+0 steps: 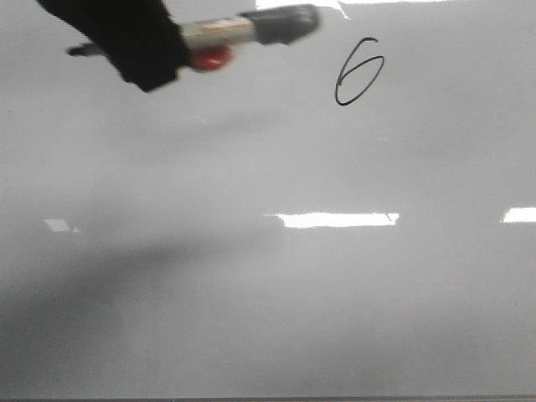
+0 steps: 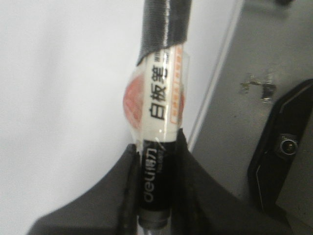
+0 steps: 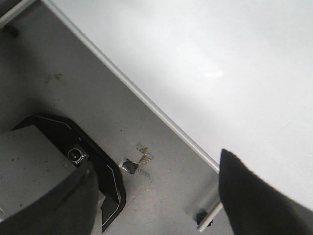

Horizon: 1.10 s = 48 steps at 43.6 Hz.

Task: Write number 6 on whiteboard

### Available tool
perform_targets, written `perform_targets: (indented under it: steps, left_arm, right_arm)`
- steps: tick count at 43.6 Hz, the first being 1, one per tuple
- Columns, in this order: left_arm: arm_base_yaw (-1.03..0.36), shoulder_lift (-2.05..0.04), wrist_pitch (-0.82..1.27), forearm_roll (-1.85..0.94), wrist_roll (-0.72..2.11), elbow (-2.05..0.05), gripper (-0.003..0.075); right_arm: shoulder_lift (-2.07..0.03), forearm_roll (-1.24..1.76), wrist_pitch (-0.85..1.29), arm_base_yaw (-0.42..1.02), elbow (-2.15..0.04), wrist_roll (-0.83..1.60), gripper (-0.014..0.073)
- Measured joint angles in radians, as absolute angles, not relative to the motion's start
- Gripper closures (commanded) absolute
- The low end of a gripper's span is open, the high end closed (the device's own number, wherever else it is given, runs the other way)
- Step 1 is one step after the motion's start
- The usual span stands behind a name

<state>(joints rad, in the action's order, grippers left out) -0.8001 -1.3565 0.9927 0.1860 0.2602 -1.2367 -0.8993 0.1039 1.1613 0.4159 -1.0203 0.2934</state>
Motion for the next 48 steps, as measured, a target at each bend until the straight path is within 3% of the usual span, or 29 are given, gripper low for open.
perform_targets:
  steps: [7,14,28,35,48]
  left_arm:
    - [-0.641,-1.26,1.087,0.384,-0.035,-1.223,0.0741]
    - [-0.46,-1.142,1.071,0.427,-0.114,-1.134,0.0741]
    - [-0.125,-1.039,0.704,0.432,-0.31,-0.85,0.0741]
    - [-0.053,-1.086,0.436,0.432,-0.379,-0.747,0.0741]
    - [-0.049,-1.276,0.116,0.413,-0.393,-0.723,0.0741]
  right_arm:
    - [-0.877,0.076,1.169,0.407,-1.02,0.244,0.0052]
    - [-0.877,0.076,1.164,0.407,-1.02,0.239,0.0052]
    - [-0.875,0.076,1.115,0.407,-1.02,0.239,0.0052]
    - [-0.875,0.076,1.115,0.407,-1.02,0.239,0.0052]
    - [-0.875,0.076,1.115,0.407,-1.02,0.239,0.0052]
